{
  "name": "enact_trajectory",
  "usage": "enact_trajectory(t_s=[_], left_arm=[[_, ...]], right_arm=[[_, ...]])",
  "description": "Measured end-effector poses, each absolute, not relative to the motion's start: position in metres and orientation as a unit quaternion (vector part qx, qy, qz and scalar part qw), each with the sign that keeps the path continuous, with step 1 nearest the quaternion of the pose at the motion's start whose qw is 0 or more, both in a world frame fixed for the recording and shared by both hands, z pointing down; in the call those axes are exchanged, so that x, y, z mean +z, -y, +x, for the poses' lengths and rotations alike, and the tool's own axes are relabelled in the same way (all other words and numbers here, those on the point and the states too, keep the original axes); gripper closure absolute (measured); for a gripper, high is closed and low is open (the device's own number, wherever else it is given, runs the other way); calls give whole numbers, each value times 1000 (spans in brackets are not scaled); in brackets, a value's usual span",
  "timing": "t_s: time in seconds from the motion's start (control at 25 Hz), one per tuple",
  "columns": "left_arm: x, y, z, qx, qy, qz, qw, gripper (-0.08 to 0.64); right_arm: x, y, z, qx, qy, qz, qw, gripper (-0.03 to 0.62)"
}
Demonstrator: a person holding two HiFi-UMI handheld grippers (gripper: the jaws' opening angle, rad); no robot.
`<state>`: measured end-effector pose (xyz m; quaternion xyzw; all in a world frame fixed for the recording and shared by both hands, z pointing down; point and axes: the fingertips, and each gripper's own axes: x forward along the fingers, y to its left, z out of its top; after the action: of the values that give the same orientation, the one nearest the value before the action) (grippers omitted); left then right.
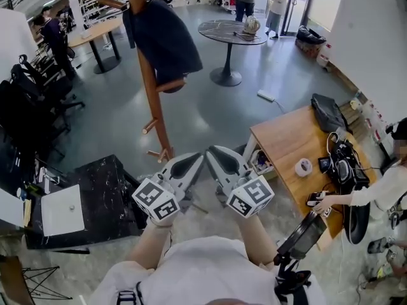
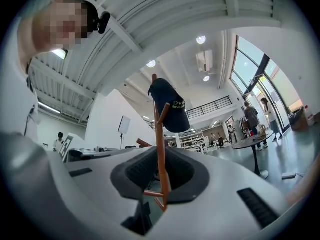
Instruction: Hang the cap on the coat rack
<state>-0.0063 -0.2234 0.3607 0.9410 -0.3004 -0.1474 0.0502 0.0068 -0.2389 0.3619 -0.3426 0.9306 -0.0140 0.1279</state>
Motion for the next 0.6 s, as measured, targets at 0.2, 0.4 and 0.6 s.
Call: enact_trajectory(t_s=[0.2, 0.4, 0.6], left_arm=[[350, 224, -10, -142, 311, 938, 55, 551], [350, 228, -16, -144, 313, 937, 52, 551], [351, 231, -18, -145, 314, 937, 54, 551]], right_arm=[[358, 240, 2, -9, -934, -332, 128, 534], [357, 243, -6, -5, -939, -321, 123, 538], [358, 245, -9, -3, -942, -313, 121, 546]])
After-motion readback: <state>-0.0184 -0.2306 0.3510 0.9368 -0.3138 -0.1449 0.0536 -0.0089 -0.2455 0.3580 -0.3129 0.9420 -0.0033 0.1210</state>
